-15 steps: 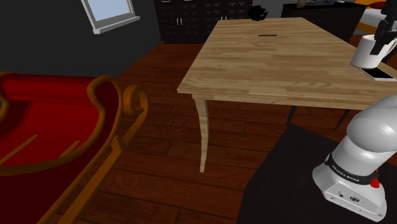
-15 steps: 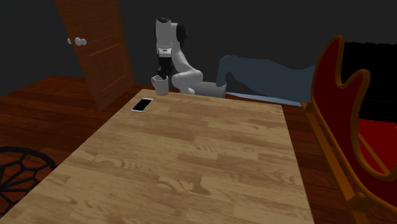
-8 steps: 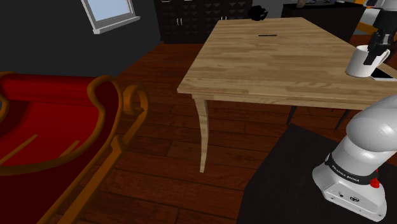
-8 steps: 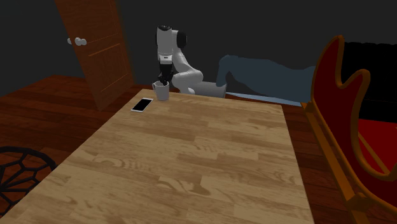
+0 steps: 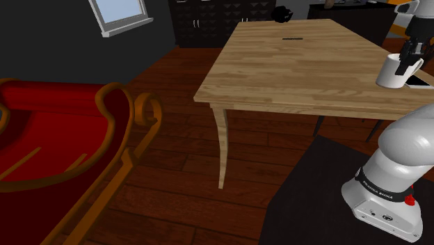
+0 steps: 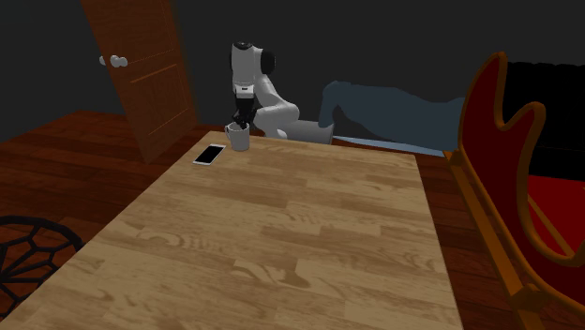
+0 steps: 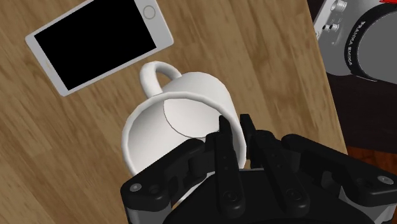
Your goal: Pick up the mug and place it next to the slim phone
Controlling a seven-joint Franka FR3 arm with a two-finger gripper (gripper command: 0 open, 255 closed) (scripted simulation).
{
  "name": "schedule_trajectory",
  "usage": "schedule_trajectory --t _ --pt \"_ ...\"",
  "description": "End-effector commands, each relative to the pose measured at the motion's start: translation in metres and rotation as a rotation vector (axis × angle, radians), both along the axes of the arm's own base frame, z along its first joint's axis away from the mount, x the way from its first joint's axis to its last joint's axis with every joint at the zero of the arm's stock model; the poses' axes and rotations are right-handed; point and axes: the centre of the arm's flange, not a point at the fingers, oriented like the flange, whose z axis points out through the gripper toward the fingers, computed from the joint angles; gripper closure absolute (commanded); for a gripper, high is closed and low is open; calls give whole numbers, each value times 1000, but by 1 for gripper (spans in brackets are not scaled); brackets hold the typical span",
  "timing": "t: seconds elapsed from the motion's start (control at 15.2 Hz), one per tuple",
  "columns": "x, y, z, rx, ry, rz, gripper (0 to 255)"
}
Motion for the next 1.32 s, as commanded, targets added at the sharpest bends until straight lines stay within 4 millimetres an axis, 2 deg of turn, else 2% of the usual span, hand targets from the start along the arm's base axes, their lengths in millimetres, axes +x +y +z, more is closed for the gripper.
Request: schedule_trajectory --t 0.0,0.07,0.13,0.46,0.73,1.25 --pt "0 0 0 0 0 0 255" --pt "0 0 0 0 0 0 255" --pt "0 0 0 0 0 0 0" --pt "0 0 0 0 0 0 0" --pt "2 3 50 0 0 0 0" --pt "2 3 50 0 0 0 0"
